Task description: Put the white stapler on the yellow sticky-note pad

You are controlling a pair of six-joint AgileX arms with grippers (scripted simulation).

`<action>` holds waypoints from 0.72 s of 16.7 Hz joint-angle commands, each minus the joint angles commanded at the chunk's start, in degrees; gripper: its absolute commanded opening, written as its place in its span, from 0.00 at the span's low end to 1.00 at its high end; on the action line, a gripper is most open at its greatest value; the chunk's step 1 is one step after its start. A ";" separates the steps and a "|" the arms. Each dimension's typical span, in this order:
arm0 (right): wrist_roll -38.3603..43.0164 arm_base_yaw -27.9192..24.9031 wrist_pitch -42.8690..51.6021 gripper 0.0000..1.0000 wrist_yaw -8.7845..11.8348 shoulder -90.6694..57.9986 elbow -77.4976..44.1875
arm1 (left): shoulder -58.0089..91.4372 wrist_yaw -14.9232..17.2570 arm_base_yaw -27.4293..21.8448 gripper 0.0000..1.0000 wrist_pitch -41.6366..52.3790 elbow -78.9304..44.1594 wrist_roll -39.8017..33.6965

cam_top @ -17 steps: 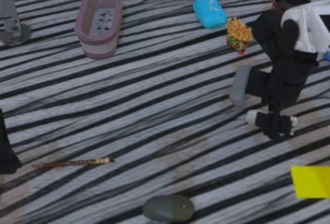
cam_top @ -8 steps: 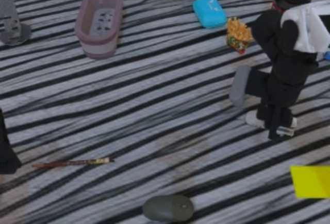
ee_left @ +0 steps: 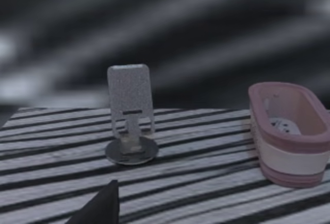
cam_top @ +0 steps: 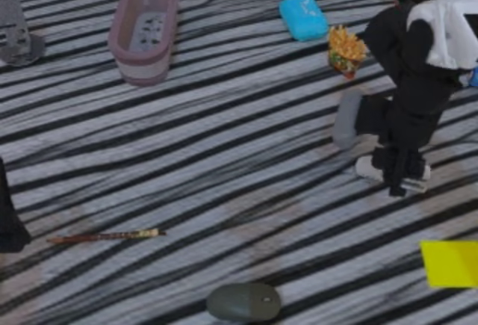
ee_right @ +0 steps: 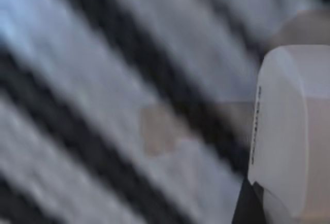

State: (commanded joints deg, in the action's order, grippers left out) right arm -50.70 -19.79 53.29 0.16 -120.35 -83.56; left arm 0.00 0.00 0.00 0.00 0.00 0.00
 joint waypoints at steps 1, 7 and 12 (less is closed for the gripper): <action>-0.06 -0.04 1.93 0.00 0.03 0.46 -1.43 | 0.00 0.00 0.00 1.00 0.00 0.00 0.00; -0.05 -0.12 16.39 0.00 0.02 4.32 -11.25 | 0.00 0.00 0.00 1.00 0.00 0.00 0.00; -0.02 -0.15 18.33 0.00 0.00 5.25 -12.91 | 0.00 0.00 0.00 1.00 0.00 0.00 0.00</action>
State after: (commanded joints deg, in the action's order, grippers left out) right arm -50.72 -19.94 71.63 0.16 -115.10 -96.46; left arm 0.00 0.00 0.00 0.00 0.00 0.00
